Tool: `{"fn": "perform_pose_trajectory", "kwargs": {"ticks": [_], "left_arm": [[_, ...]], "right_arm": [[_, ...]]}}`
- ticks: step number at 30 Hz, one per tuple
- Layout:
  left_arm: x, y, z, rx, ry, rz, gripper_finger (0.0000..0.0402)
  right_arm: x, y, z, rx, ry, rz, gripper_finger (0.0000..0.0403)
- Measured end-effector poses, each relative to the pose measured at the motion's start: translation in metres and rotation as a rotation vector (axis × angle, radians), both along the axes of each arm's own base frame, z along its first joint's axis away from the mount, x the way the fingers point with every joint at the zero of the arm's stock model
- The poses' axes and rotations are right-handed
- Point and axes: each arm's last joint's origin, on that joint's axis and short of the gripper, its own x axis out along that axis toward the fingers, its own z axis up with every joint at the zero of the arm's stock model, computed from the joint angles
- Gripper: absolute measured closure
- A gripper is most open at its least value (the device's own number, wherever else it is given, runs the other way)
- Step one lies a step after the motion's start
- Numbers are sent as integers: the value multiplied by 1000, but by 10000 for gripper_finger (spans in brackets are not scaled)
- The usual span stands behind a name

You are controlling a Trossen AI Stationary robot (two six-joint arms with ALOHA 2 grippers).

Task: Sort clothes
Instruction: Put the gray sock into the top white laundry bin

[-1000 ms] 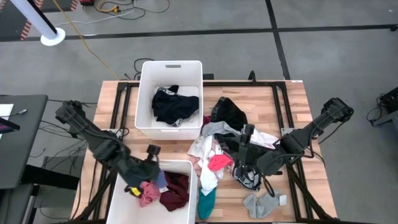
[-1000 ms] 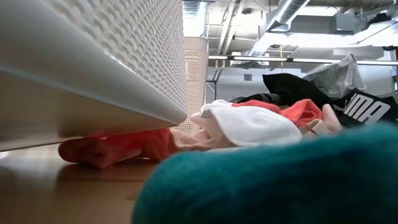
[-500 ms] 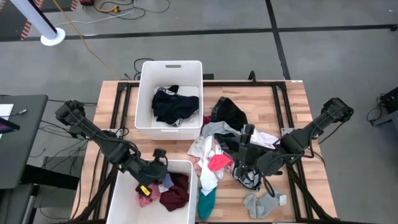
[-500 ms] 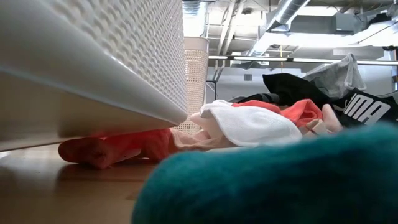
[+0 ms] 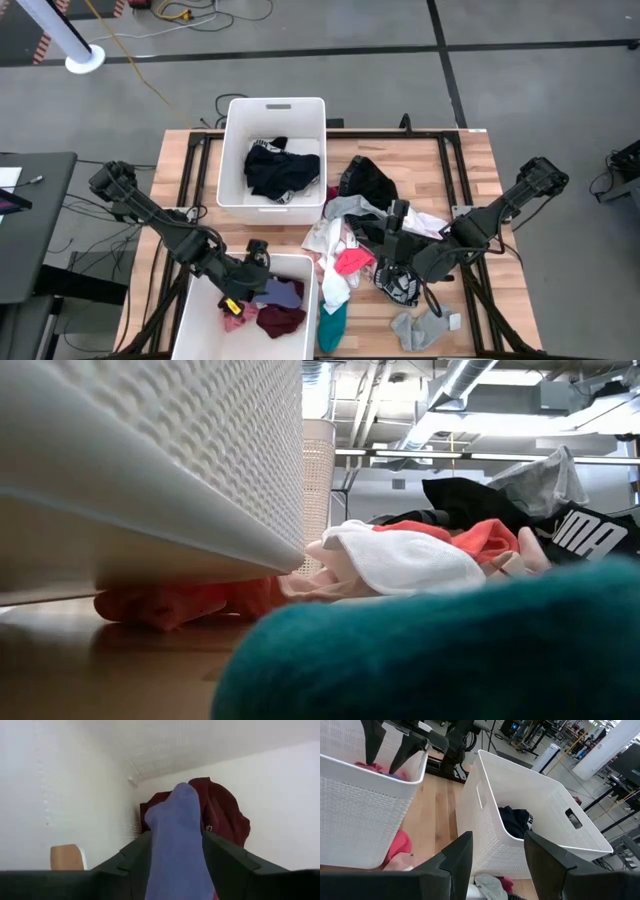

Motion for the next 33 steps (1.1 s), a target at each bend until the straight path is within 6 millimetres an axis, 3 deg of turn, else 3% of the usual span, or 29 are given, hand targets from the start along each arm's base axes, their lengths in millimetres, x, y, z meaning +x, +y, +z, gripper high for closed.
{"fn": "perform_pose_trajectory", "kwargs": {"ticks": [33], "left_arm": [[0,0,0,10,-3,-9,227]], "right_arm": [[-6,8,-2,12,13,32,211]]}}
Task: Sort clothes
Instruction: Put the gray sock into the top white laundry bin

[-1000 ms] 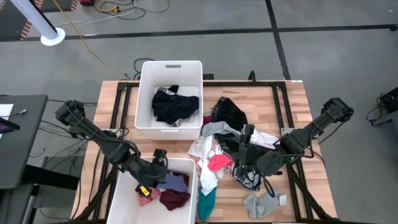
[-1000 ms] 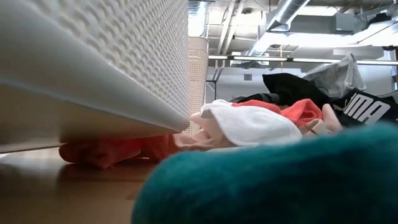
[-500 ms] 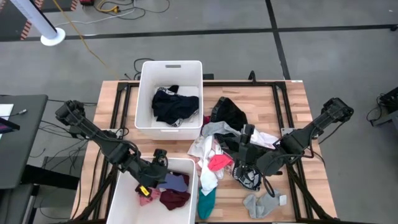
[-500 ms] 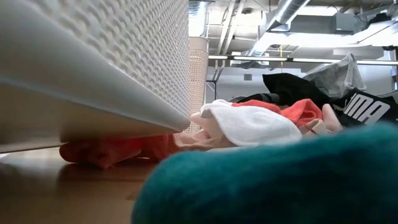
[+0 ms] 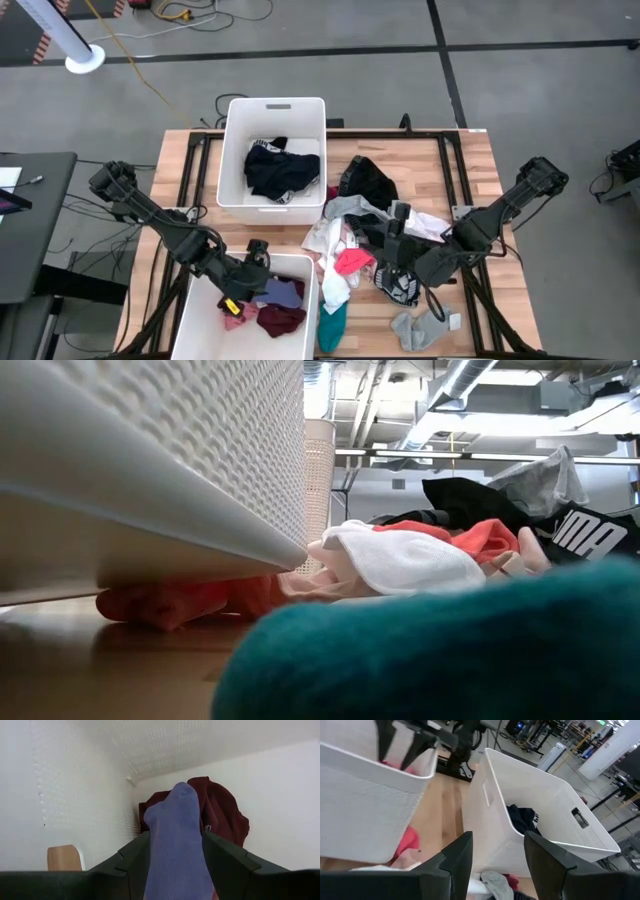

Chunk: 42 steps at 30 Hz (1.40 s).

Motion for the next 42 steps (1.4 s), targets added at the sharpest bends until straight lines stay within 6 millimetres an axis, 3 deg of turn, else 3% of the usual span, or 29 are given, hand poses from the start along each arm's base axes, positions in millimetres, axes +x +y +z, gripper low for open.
{"fn": "perform_pose_trajectory", "kwargs": {"ticks": [21,35,42], "left_arm": [[10,-7,13,-96,-160,-12,227],[17,2,15,-1,-211,-19,227],[21,1,34,51,-331,9,224]], "right_arm": [[-5,4,1,11,-5,12,211],[-8,7,-1,31,5,13,211],[-9,6,-2,12,19,16,211]]}}
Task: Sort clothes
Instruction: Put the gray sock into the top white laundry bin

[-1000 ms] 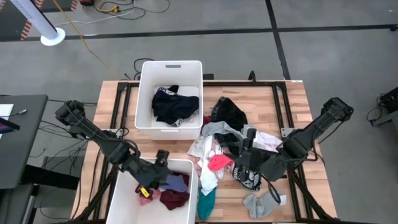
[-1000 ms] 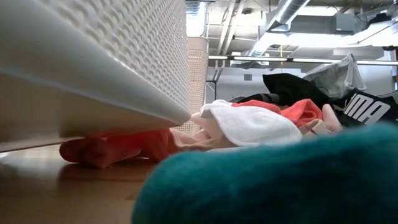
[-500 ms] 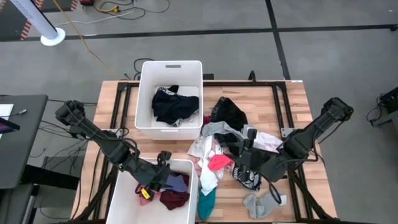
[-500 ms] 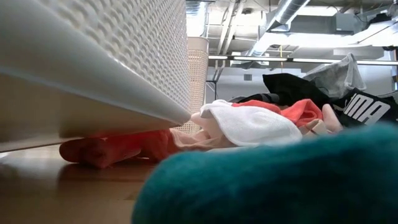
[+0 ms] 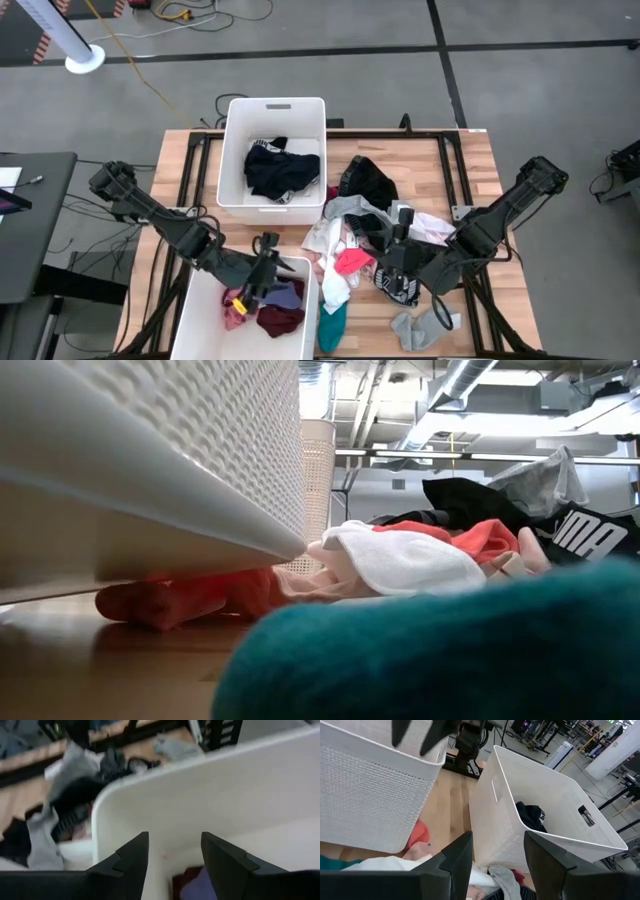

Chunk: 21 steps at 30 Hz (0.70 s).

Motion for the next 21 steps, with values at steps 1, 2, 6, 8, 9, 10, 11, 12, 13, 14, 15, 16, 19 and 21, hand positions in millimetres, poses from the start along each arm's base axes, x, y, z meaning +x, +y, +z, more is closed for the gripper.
{"fn": "perform_pose_trajectory", "kwargs": {"ticks": [1,2,6,8,9,10,11,12,13,14,15,16,19,21], "left_arm": [[0,-1,5,0,-13,-7,222],[0,-2,9,0,-25,-14,219],[-3,-7,24,-11,-59,-43,210],[-7,-10,28,-17,-41,-82,207],[-10,-11,30,-17,-23,-103,207],[-12,-13,32,-17,-6,-118,207],[-15,-14,34,-14,8,-125,207],[-17,-14,37,-9,21,-129,206],[-20,-14,41,1,28,-128,206],[-21,-13,45,16,27,-112,206],[-23,-13,49,35,18,-85,206],[-25,-12,53,58,5,-48,206],[-28,-7,61,140,-30,54,206],[-29,-4,64,180,-47,107,206]], "right_arm": [[0,0,0,0,0,0,211],[-1,0,0,-2,3,2,211],[-4,1,-2,-12,25,8,211],[-7,1,-4,-6,41,3,211],[-10,1,-5,-3,54,-1,211],[-12,0,-6,3,67,-7,211],[-15,0,-8,9,79,-15,211],[-17,-2,-9,15,93,-27,211],[-20,-3,-11,18,109,-37,211],[-23,-4,-12,25,123,-47,211],[-26,-6,-13,36,131,-59,211],[-29,-8,-13,49,138,-74,211],[-37,-14,-14,78,165,-116,211],[-41,-17,-17,93,190,-148,211]]}}
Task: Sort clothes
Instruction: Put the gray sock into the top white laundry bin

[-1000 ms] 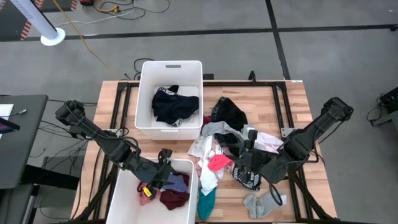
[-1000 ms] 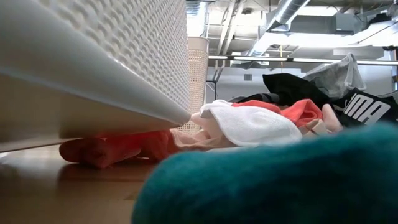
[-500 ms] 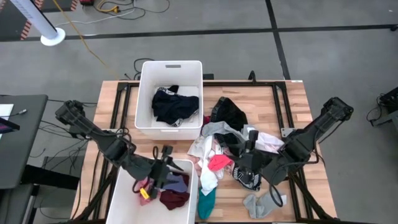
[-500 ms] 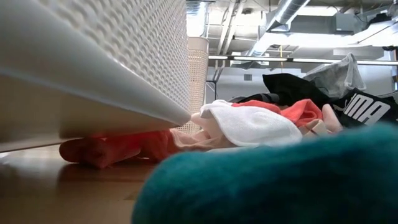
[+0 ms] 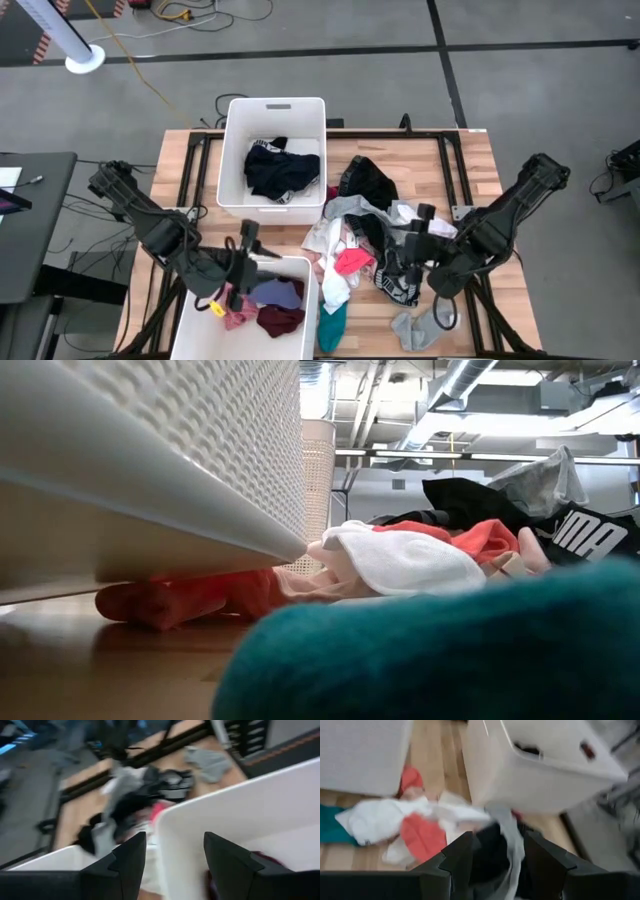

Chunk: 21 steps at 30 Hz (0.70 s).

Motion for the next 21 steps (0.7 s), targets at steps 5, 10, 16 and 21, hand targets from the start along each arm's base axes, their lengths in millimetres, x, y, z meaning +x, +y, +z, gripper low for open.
{"fn": "perform_pose_trajectory", "kwargs": {"ticks": [5,10,16,21], "left_arm": [[1,6,1,49,-9,69,207],[2,11,-1,62,11,92,207],[4,13,-3,71,23,103,207],[2,14,-5,58,44,110,207]], "right_arm": [[-11,-14,-8,71,109,-123,211],[-18,-31,-12,118,149,-324,211],[-11,-42,-26,177,182,-410,211],[-1,-50,-45,236,241,-439,211]]}}
